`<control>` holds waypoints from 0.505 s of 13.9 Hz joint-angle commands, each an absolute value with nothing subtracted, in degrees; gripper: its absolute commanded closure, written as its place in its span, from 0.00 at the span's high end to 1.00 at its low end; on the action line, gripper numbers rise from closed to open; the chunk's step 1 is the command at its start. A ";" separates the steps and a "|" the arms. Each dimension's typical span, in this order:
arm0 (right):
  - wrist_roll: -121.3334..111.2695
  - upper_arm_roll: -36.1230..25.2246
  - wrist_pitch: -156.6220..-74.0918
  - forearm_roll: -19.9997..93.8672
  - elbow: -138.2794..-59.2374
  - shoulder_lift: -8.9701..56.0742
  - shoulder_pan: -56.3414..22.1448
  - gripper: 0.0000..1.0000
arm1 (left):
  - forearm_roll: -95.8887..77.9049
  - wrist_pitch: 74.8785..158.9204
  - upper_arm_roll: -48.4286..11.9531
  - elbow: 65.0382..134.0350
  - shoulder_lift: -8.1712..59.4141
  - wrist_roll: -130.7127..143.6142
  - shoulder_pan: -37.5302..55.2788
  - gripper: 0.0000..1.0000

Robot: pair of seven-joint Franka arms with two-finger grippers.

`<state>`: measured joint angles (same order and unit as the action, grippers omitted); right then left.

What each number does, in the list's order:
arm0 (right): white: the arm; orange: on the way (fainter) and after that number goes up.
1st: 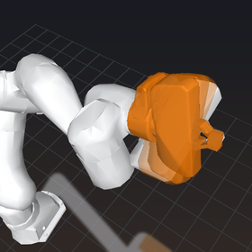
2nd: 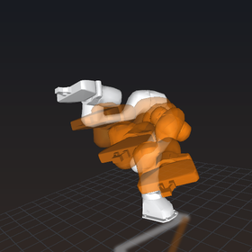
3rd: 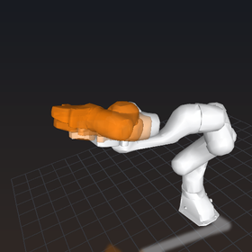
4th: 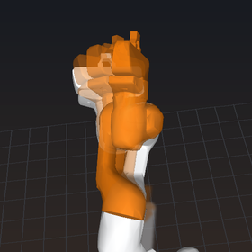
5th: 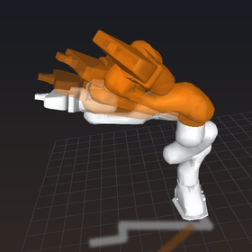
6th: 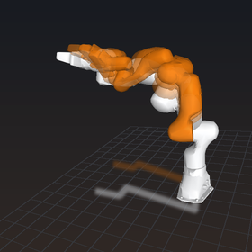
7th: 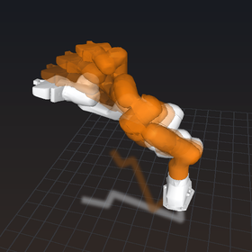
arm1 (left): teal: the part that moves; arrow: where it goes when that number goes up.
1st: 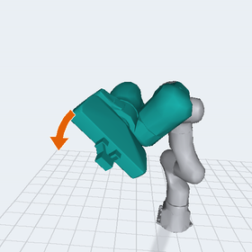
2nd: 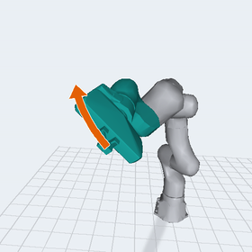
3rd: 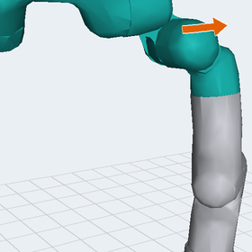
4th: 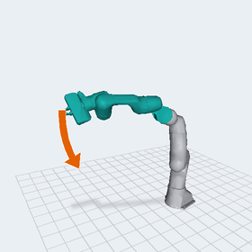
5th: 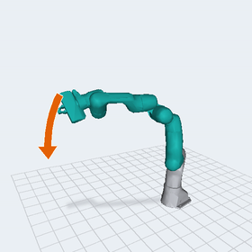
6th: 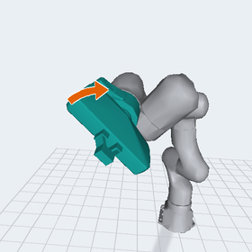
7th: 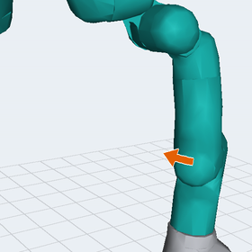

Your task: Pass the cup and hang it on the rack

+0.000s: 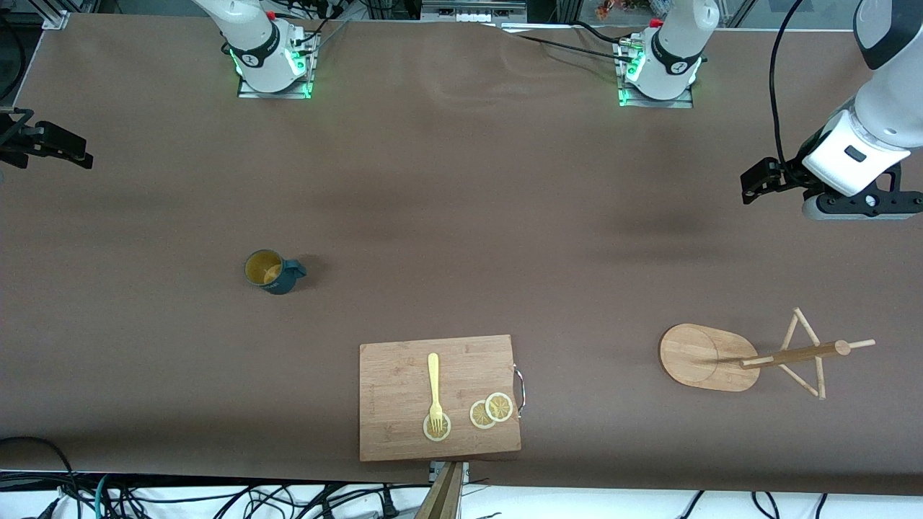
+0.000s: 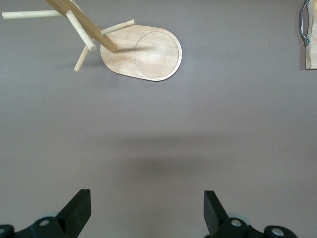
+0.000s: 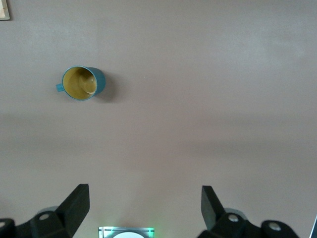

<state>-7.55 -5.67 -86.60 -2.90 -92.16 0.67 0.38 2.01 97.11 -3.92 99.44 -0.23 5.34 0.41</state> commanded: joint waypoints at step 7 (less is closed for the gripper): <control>-7.65 -5.54 -85.17 -1.49 -90.35 1.49 0.62 1.00 | 1.23 97.03 -3.96 98.70 0.00 4.31 0.26 1.00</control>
<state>-7.55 -5.67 -86.60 -2.40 -92.16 0.82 0.37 2.01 97.11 -3.92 99.44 -0.23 5.34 0.41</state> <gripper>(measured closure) 0.000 0.000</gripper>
